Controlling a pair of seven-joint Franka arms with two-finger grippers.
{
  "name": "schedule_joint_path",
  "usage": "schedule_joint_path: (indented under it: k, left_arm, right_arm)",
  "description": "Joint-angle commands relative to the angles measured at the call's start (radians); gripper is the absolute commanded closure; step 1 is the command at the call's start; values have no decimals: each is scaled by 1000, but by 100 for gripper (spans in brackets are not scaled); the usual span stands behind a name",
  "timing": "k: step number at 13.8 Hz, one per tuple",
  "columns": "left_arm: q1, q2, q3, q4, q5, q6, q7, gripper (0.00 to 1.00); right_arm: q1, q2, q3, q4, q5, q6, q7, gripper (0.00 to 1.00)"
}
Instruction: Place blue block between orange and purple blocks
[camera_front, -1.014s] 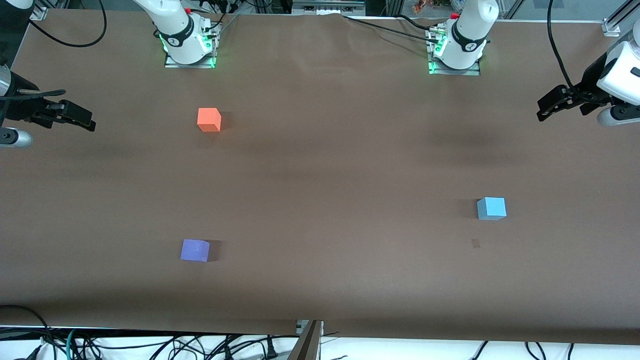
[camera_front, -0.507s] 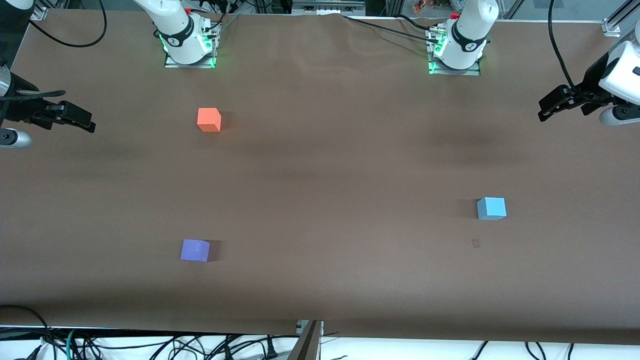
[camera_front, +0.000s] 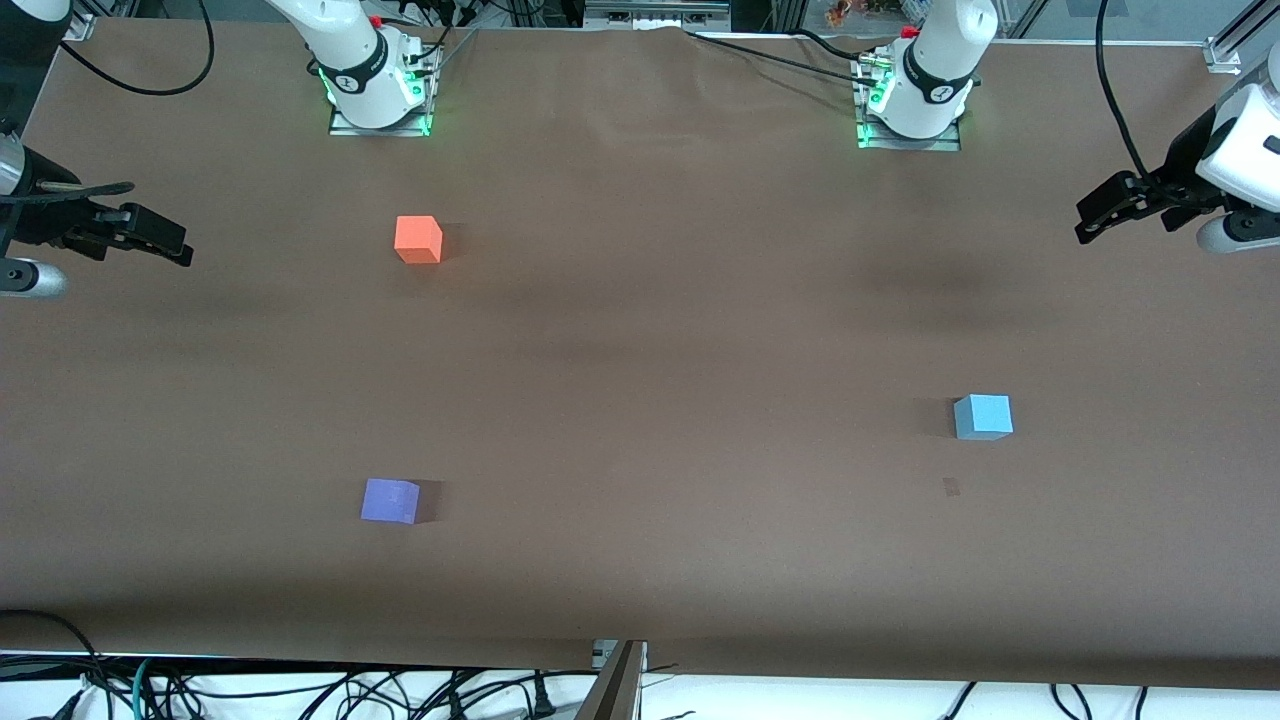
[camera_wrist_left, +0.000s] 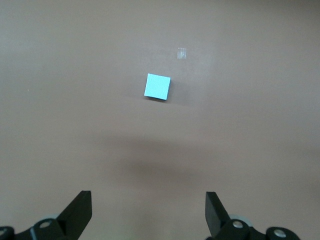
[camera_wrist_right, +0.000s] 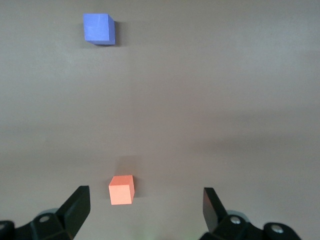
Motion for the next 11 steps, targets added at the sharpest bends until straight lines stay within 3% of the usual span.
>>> schedule_joint_path:
  k: [1, 7, 11]
  left_arm:
    - [38, 131, -1, 8, -24, 86, 6, 0]
    - [45, 415, -4, 15, -27, 343, 5, 0]
    - [59, 515, -6, 12, -47, 453, 80, 0]
  right_arm:
    - [-6, 14, 3, 33, 7, 1, -12, 0]
    - [-6, 28, 0, 46, 10, 38, -18, 0]
    - [-10, 28, -3, 46, 12, 39, -14, 0]
